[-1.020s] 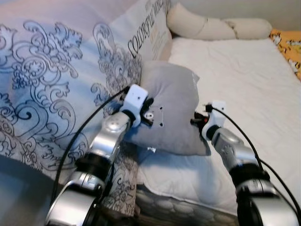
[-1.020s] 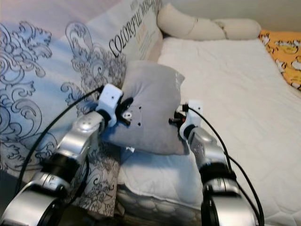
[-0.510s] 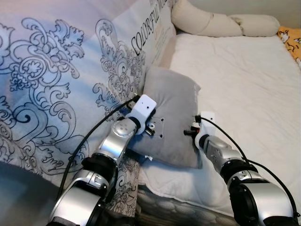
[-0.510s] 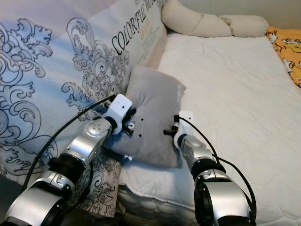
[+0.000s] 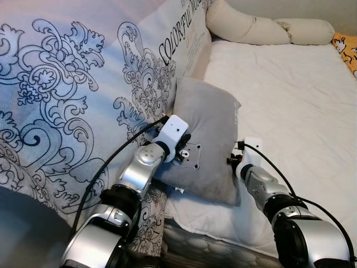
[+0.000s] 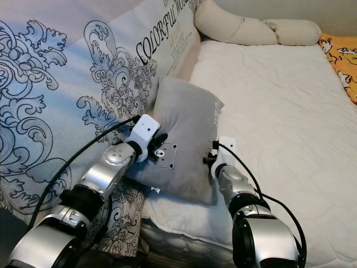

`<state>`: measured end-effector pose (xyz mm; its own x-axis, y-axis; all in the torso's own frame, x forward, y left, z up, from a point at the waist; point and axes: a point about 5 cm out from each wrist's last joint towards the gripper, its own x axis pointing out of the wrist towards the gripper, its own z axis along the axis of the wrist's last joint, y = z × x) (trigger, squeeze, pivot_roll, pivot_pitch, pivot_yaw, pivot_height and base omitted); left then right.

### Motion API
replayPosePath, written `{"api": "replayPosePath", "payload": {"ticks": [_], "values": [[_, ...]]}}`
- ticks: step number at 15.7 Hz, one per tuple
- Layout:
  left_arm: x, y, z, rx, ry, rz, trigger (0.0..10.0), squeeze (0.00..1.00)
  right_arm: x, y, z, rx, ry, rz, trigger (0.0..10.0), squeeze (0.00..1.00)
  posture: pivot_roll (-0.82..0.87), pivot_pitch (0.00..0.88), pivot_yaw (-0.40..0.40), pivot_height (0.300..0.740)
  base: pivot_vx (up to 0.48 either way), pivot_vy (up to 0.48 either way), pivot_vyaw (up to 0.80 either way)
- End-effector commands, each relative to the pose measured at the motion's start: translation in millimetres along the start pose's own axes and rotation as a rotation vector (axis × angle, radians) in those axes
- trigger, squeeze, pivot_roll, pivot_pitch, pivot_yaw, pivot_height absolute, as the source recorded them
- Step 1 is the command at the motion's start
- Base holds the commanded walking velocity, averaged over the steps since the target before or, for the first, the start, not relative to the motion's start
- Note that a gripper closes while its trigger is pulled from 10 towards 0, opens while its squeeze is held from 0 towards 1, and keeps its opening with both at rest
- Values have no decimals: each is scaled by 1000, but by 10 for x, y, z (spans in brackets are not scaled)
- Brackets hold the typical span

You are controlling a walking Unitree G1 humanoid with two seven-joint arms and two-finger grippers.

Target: Clean up the room

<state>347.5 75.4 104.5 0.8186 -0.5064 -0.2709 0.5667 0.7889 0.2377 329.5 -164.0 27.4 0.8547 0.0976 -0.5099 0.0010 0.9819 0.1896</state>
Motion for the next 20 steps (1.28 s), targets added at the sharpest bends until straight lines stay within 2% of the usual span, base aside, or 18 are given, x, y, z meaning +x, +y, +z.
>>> {"api": "replayPosePath", "payload": {"ticks": [1, 2, 3, 4, 5, 7, 9, 11, 13, 14, 16, 18, 20], "values": [[-43, 94, 95, -7, -67, 30, 10000, 1000, -7, 6, 2, 31, -26, 17, 10000, 1000, 50, 0, 30, 740, 0, 0, 0], [-98, 142, 161, -43, -135, 43, 10000, 0, -32, -56, 23, 64, -70, 10, 10000, 1000, 46, 0, 29, 740, 0, 0, 0], [-180, 204, 244, -87, -213, 63, 10000, 0, -84, -141, 67, 95, -137, 3, 10000, 1000, 37, 0, 30, 740, 0, 0, 0], [-240, 239, 302, -102, -258, 73, 10000, 0, -144, -188, 111, 112, -189, 3, 10000, 0, 30, 0, 33, 740, 0, 0, 0], [-284, 251, 335, -95, -285, 72, 10000, 0, -202, -211, 139, 123, -223, 5, 10000, 0, 23, 0, 35, 740, 0, 0, 0], [-386, 269, 392, -92, -320, 59, 10000, 0, -409, -230, 276, 90, -332, 5, 10000, 0, 1, 0, 44, 740, 0, 0, 0], [-499, 260, 390, -132, -325, 56, 10000, 0, -611, -217, 376, 77, -414, -10, 10000, 0, -17, 0, 55, 740, 0, 0, 0], [-693, 275, 280, -188, -293, 147, 10000, 0, -853, -78, 398, -26, -449, 20, 10000, 0, -34, 0, 56, 740, 0, 0, 0], [-808, 274, 173, -213, -264, 214, 10000, 0, -991, 40, 445, -30, -468, 27, 10000, 0, -28, 0, 43, 740, 0, -461, 0], [-858, 269, 95, -212, -241, 253, 10000, 0, -1046, 98, 465, -6, -480, 43, 10000, 0, -15, 0, 22, 740, 0, -480, 0], [-925, 261, 35, -230, -216, 296, 10000, 0, -1095, 130, 465, -16, -473, 34, 10000, 0, -9, 0, 11, 740, 0, -480, 0], [-973, 226, 25, -250, -198, 310, 10000, 0, -1111, 153, 469, -61, -448, 31, 10000, 0, -3, 0, 2, 740, 0, -480, 0], [-983, 204, 9, -249, -184, 318, 10000, 0, -1118, 157, 489, -68, -429, 24, 10000, 0, 3, 0, -4, 740, 0, -480, 0]]}}
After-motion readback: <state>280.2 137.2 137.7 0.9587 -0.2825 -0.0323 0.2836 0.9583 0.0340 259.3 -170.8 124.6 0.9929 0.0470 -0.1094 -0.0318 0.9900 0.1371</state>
